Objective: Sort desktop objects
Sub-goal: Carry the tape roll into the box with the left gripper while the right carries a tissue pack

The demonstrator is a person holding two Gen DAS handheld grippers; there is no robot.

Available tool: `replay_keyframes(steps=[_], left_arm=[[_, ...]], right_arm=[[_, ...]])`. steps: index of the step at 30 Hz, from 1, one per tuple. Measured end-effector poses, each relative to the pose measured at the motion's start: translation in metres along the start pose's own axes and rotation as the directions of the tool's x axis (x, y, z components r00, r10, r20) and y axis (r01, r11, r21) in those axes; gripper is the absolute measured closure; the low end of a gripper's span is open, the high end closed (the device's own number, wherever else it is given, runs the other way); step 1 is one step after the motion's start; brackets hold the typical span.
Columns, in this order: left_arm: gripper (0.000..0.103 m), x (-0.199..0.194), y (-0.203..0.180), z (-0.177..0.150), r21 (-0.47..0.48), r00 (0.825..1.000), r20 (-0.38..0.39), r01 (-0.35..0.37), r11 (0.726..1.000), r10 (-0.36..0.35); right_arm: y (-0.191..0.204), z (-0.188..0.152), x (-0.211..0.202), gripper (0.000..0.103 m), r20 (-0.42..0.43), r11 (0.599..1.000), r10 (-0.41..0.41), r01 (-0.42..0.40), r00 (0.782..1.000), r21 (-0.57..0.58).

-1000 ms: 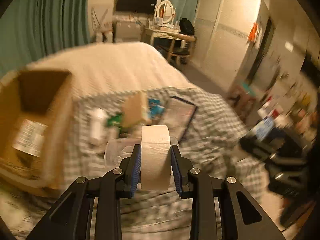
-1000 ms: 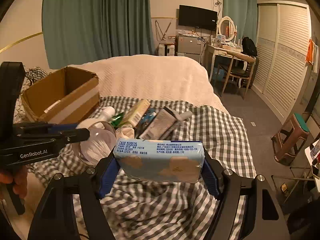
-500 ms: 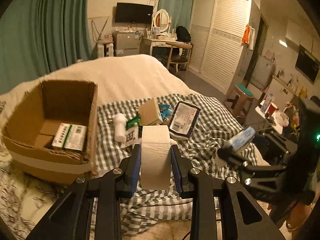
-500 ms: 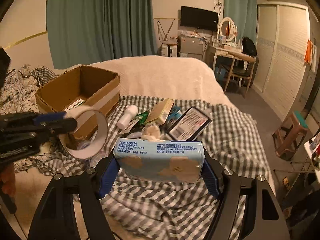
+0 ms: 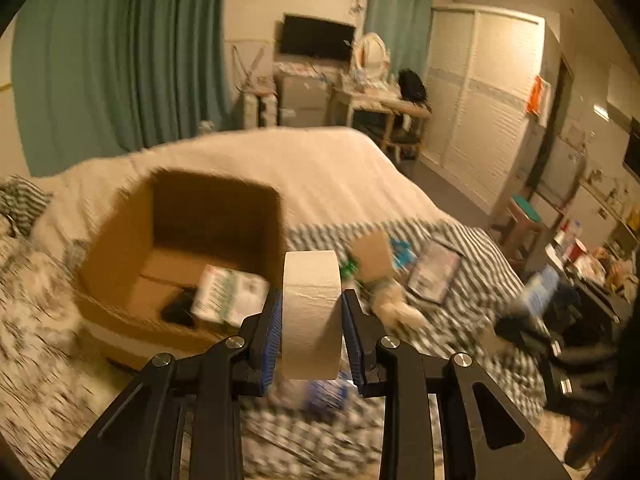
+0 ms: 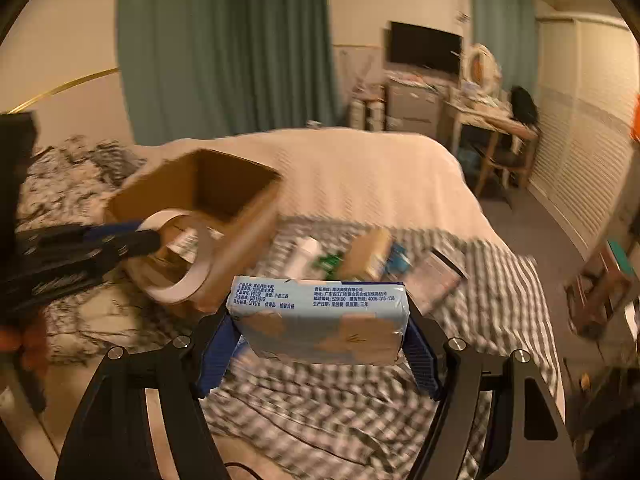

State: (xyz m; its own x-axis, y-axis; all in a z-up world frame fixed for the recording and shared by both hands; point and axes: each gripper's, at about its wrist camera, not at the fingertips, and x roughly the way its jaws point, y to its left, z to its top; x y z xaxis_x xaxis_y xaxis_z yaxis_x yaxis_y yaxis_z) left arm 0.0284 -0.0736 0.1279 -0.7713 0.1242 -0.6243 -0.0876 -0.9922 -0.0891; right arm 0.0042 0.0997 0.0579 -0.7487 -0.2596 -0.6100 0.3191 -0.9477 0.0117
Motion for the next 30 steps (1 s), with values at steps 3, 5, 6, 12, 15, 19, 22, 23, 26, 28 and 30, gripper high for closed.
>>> replay_keyframes(steps=[3, 5, 6, 12, 15, 19, 22, 23, 26, 28, 30], left_arm=[[0.074, -0.003, 0.035, 0.017, 0.003, 0.998, 0.048, -0.034, 0.999, 0.034], [0.074, 0.002, 0.056, 0.025, 0.008, 0.996, 0.048, -0.073, 0.997, 0.072], [0.074, 0.005, 0.067, 0.029, 0.01, 0.994, 0.051, -0.095, 0.995, 0.095], [0.074, 0.039, 0.132, 0.04, -0.014, 0.989, 0.041, -0.144, 0.99, 0.144], [0.074, 0.057, 0.149, 0.038, -0.027, 0.99, 0.018, -0.139, 0.99, 0.14], [0.051, 0.064, 0.16, 0.033, -0.023, 0.987, 0.023, -0.159, 0.987, 0.16], [0.009, 0.053, 0.168, 0.032, -0.042, 0.977, 0.049, -0.208, 0.977, 0.21], [0.009, 0.047, 0.17, 0.031, -0.045, 0.977, 0.053, -0.204, 0.978, 0.206], [0.009, 0.027, 0.176, 0.033, -0.054, 0.979, 0.038, -0.199, 0.978, 0.202], [0.009, 0.009, 0.174, 0.035, -0.063, 0.978, 0.049, -0.201, 0.978, 0.204], [0.009, -0.011, 0.166, 0.037, -0.068, 0.976, 0.076, -0.2, 0.977, 0.205]], right_arm=[[0.029, 0.014, 0.006, 0.03, 0.001, 0.998, 0.052, -0.051, 0.999, -0.045], [0.047, 0.024, 0.018, 0.03, -0.006, 0.992, 0.109, -0.11, 0.994, -0.06], [0.056, 0.03, 0.028, 0.03, -0.014, 0.989, 0.134, -0.135, 0.991, -0.062], [0.097, 0.066, 0.11, 0.03, -0.049, 0.978, 0.204, -0.206, 0.978, -0.032], [0.106, 0.074, 0.153, 0.03, -0.081, 0.973, 0.23, -0.231, 0.97, -0.006], [0.113, 0.08, 0.182, 0.011, -0.069, 0.977, 0.212, -0.214, 0.975, -0.015], [0.114, 0.086, 0.188, 0.006, -0.103, 0.984, 0.175, -0.176, 0.979, -0.001], [0.112, 0.087, 0.187, 0.006, -0.119, 0.987, 0.157, -0.159, 0.98, -0.005], [0.1, 0.091, 0.169, 0.006, -0.147, 0.995, 0.095, -0.098, 0.985, -0.013], [0.087, 0.095, 0.143, 0.006, -0.145, 0.998, 0.054, -0.055, 0.988, -0.005], [0.073, 0.104, 0.107, 0.006, -0.138, 1.0, 0.013, -0.012, 0.99, 0.006]])
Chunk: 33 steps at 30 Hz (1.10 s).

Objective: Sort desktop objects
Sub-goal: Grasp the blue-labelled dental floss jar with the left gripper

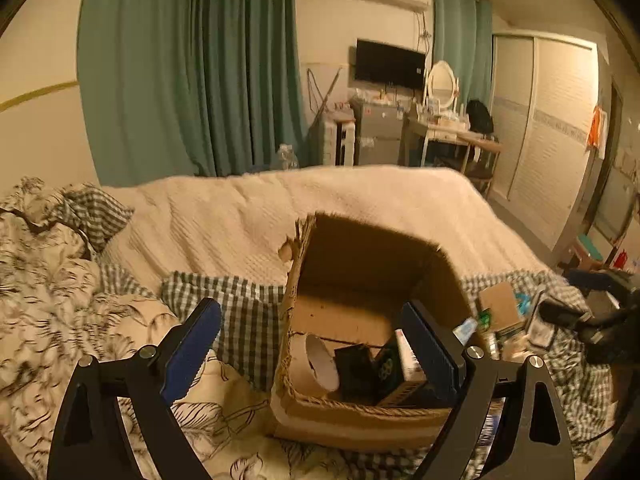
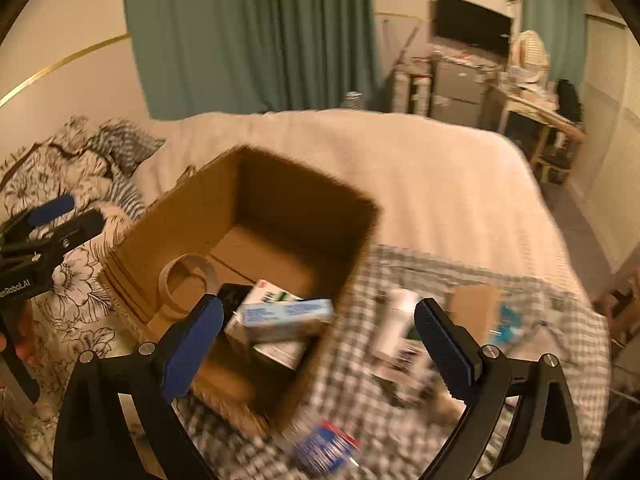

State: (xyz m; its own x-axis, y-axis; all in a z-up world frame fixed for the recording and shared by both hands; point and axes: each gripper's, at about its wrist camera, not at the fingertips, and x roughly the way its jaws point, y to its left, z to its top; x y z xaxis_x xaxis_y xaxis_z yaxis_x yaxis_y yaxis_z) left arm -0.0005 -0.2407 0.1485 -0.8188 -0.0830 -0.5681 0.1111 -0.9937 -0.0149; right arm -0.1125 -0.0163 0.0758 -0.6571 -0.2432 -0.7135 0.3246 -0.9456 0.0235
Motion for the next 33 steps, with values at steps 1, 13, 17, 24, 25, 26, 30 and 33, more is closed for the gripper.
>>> replay_keyframes(steps=[1, 13, 17, 24, 25, 26, 30, 33], left_arm=[[0.008, -0.014, -0.005, 0.002, 0.003, 1.0, 0.013, -0.001, 1.0, 0.001], [0.0, -0.106, -0.089, -0.003, 0.022, 0.994, 0.099, 0.034, 0.999, -0.036], [0.0, -0.1, -0.131, -0.028, 0.046, 0.997, 0.066, 0.031, 0.998, -0.034], [0.0, -0.074, -0.188, -0.075, 0.043, 0.997, 0.023, 0.076, 0.996, -0.077], [0.0, -0.068, -0.193, -0.08, 0.033, 0.996, 0.022, 0.084, 0.996, -0.085], [0.0, -0.059, -0.197, -0.085, 0.019, 0.996, 0.008, 0.087, 0.996, -0.087], [0.0, -0.026, -0.202, -0.108, -0.052, 0.997, -0.029, 0.076, 0.996, -0.078], [0.0, 0.005, -0.209, -0.134, -0.089, 0.996, -0.036, 0.078, 0.993, -0.082]], right_arm=[[-0.006, 0.002, -0.014, 0.006, -0.009, 1.0, -0.016, 0.016, 1.0, 0.002], [-0.089, -0.046, -0.164, 0.001, -0.032, 0.967, -0.176, 0.179, 0.984, 0.179], [-0.108, -0.082, -0.182, 0.001, -0.012, 0.963, -0.158, 0.157, 0.987, 0.22], [-0.146, -0.125, -0.184, 0.001, -0.021, 0.962, -0.172, 0.172, 0.985, 0.212], [-0.152, -0.13, -0.183, 0.001, -0.007, 0.962, -0.173, 0.171, 0.985, 0.214], [-0.158, -0.134, -0.182, 0.001, 0.005, 0.961, -0.181, 0.176, 0.983, 0.212], [-0.176, -0.156, -0.153, 0.001, -0.007, 0.954, -0.196, 0.192, 0.981, 0.229], [-0.185, -0.171, -0.118, 0.001, -0.031, 0.958, -0.145, 0.148, 0.989, 0.245]])
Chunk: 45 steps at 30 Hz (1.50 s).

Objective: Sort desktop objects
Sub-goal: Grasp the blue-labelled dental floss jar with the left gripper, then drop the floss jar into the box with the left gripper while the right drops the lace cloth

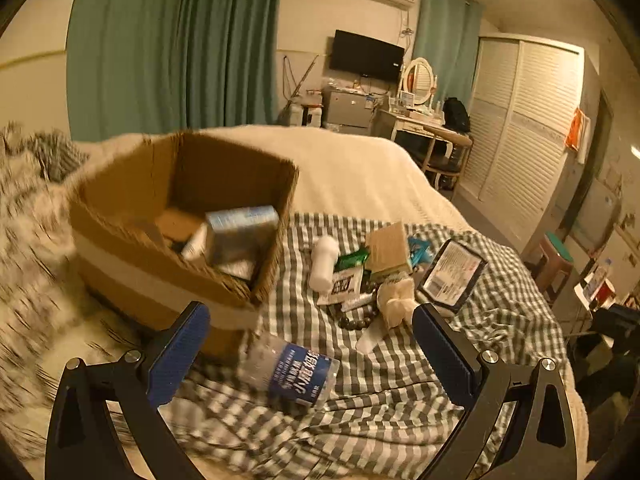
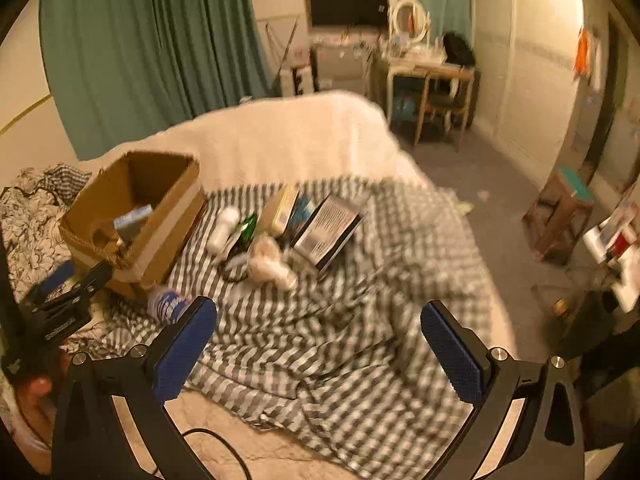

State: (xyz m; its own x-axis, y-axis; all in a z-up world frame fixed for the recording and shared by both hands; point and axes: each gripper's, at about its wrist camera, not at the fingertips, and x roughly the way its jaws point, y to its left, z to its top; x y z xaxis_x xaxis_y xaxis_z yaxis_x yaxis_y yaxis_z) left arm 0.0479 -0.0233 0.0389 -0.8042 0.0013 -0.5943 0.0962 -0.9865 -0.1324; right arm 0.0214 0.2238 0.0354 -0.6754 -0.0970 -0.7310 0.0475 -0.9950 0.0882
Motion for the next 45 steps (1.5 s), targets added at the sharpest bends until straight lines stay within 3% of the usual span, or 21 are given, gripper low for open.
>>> replay_keyframes(steps=[8, 14, 16, 19, 21, 23, 25, 28, 39, 45], left_arm=[[0.0, 0.082, 0.008, -0.053, 0.014, 0.995, -0.1, -0.022, 1.0, 0.023], [0.0, 0.121, 0.001, -0.069, 0.14, 0.99, -0.123, -0.05, 0.989, 0.067], [0.0, 0.135, 0.004, -0.073, 0.138, 0.981, -0.179, -0.052, 0.989, 0.077], [0.0, 0.148, 0.013, -0.077, 0.084, 0.975, -0.221, -0.01, 0.996, 0.029], [0.0, 0.148, 0.015, -0.075, 0.065, 0.975, -0.223, 0.008, 0.998, 0.006], [0.0, 0.148, 0.015, -0.076, 0.055, 0.974, -0.228, 0.01, 0.998, 0.003], [0.001, 0.148, 0.012, -0.078, 0.072, 0.974, -0.226, 0.005, 0.997, 0.011], [0.001, 0.144, 0.009, -0.079, 0.093, 0.976, -0.217, 0.005, 0.996, 0.015], [0.002, 0.09, 0.009, -0.081, 0.106, 0.989, -0.144, -0.023, 0.994, 0.039], [0.002, 0.03, 0.008, -0.048, 0.137, 0.998, -0.038, -0.036, 0.99, 0.041]], right_arm=[[0.016, -0.033, 0.101, 0.001, -0.023, 0.98, 0.042, -0.046, 0.999, -0.195], [0.054, -0.016, 0.17, 0.001, 0.014, 0.957, 0.146, -0.138, 0.989, -0.257], [0.068, -0.009, 0.191, 0.001, 0.029, 0.95, 0.168, -0.154, 0.985, -0.27], [0.079, -0.008, 0.222, 0.001, 0.03, 0.95, 0.147, -0.133, 0.989, -0.281], [0.077, -0.012, 0.238, 0.009, 0.0, 0.956, 0.143, -0.138, 0.99, -0.257], [0.072, -0.018, 0.249, 0.049, -0.033, 0.965, 0.129, -0.133, 0.991, -0.224], [0.07, -0.02, 0.25, 0.071, -0.049, 0.967, 0.12, -0.128, 0.992, -0.221], [0.067, -0.022, 0.239, 0.078, -0.045, 0.967, 0.108, -0.115, 0.993, -0.227], [0.079, -0.034, 0.152, 0.08, -0.061, 0.952, 0.091, -0.105, 0.994, -0.286], [0.107, -0.023, 0.088, 0.08, 0.001, 0.943, 0.13, -0.123, 0.992, -0.309]])
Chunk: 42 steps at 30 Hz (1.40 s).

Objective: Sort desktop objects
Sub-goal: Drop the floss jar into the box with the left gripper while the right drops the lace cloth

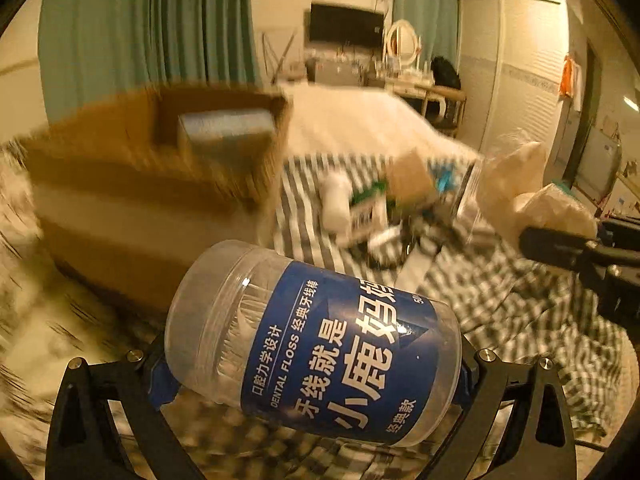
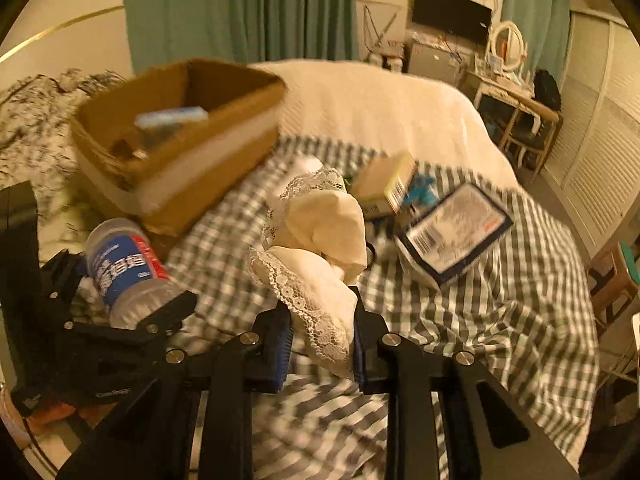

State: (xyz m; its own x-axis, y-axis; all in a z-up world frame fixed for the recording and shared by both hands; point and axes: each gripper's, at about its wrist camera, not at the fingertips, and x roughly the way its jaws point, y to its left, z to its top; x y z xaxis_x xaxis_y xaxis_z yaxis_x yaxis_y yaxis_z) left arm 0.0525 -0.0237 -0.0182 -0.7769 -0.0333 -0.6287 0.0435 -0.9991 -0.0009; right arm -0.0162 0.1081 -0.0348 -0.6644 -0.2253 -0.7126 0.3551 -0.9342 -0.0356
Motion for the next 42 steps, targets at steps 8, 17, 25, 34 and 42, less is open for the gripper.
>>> replay_keyframes(steps=[8, 17, 25, 34, 42], left_arm=[[0.002, -0.083, 0.051, 0.071, -0.017, 0.991, 0.129, -0.023, 1.0, 0.025], [0.002, -0.095, 0.129, 0.145, -0.05, 0.98, 0.182, -0.076, 0.996, 0.084], [0.002, -0.022, 0.156, 0.157, -0.056, 0.986, 0.126, -0.1, 0.993, 0.106], [0.0, 0.045, 0.167, 0.159, -0.004, 0.98, 0.053, -0.193, 0.981, 0.193], [0.0, 0.032, 0.128, 0.15, 0.086, 0.967, 0.111, -0.239, 0.967, 0.229]], right_arm=[[0.049, 0.043, -0.062, 0.08, 0.107, 1.0, 0.026, -0.025, 0.994, -0.007], [0.1, 0.105, -0.068, 0.08, 0.181, 0.994, 0.109, -0.11, 0.977, -0.007], [0.106, 0.126, 0.013, 0.08, 0.104, 0.985, 0.174, -0.173, 0.979, -0.017], [0.087, 0.148, 0.1, 0.009, 0.158, 0.953, 0.263, -0.281, 0.952, 0.108], [0.052, 0.138, 0.081, 0.009, 0.161, 0.966, 0.212, -0.231, 0.964, 0.112]])
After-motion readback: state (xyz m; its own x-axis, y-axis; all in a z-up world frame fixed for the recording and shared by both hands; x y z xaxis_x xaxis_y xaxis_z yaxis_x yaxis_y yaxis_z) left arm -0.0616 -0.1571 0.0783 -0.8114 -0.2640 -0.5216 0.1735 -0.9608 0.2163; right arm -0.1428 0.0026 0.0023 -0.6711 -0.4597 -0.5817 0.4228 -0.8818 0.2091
